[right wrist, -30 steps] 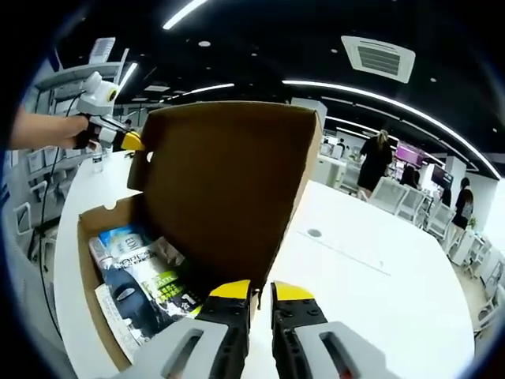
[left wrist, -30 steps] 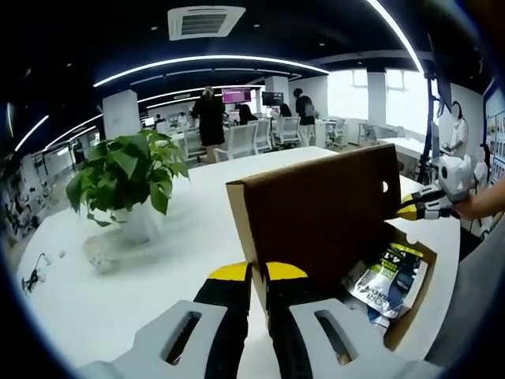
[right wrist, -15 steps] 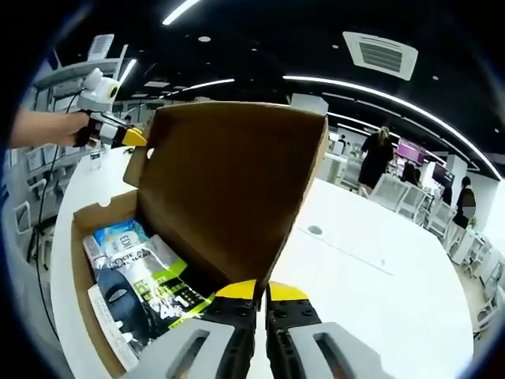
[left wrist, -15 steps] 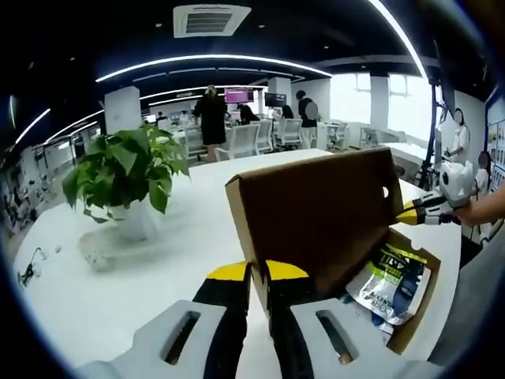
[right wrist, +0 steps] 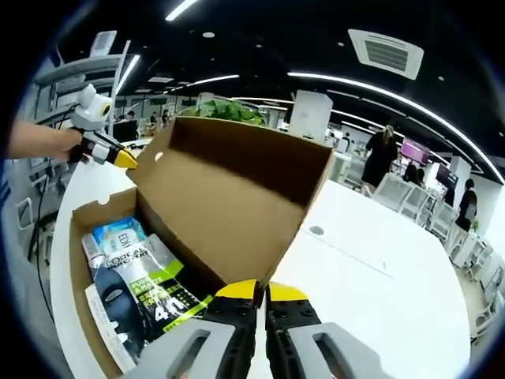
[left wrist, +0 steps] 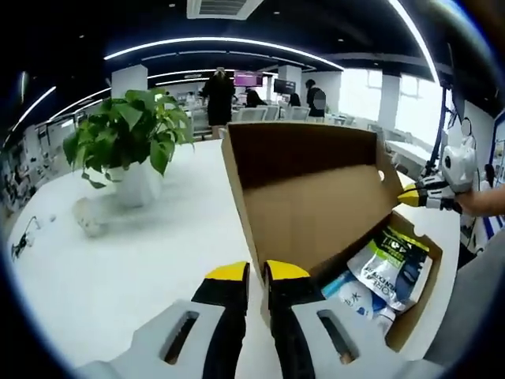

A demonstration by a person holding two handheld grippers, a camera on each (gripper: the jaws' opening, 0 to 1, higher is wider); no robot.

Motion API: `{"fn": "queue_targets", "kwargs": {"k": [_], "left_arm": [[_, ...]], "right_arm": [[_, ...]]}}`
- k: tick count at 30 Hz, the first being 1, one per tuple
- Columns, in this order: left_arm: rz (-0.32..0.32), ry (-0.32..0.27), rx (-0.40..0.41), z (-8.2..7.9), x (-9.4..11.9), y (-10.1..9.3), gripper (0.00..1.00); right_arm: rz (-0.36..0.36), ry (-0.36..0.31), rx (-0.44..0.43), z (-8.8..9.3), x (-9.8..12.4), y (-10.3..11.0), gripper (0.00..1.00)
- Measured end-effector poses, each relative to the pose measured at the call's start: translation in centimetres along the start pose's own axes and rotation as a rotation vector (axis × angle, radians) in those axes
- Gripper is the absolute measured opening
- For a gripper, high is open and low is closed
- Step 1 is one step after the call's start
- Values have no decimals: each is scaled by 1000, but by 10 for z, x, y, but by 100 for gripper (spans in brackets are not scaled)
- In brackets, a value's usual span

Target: Operate the shoe box by opening the lid, removing the specified soft item, and placing it in the target area until the item is outside and the box remains undamaged.

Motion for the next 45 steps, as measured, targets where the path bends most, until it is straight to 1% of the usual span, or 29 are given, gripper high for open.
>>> {"fn": "queue_targets", "kwargs": {"k": [4, 10, 20, 30, 35, 45], "left_arm": [[-3, -8, 13, 0, -2, 0, 2], [-19, -7, 21, -1, -6, 2, 2], [-18, -12, 47, 0, -12, 5, 2], [-23, -1, 83, 1, -18, 8, 2], [-25, 5, 84, 2, -22, 11, 3], [-26, 15, 101, 4, -27, 11, 3]], "right_arm": [[1, 4, -5, -1, -2, -1, 0], [-1, 11, -15, -1, -5, -3, 0], [-3, 18, -32, 0, -9, -5, 0], [-3, 26, -49, 1, -13, -8, 0], [-2, 30, -59, 1, -15, -9, 0], [-1, 34, -78, 2, -19, -11, 0]]}}
Point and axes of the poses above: the point that each gripper's makers call its tool centre point, and the gripper's own axes: x roughly backward along the fingers, y roughly to its left, z roughly out of its underside, the point moved 2 cm from there along x, roughly backward along the fingers
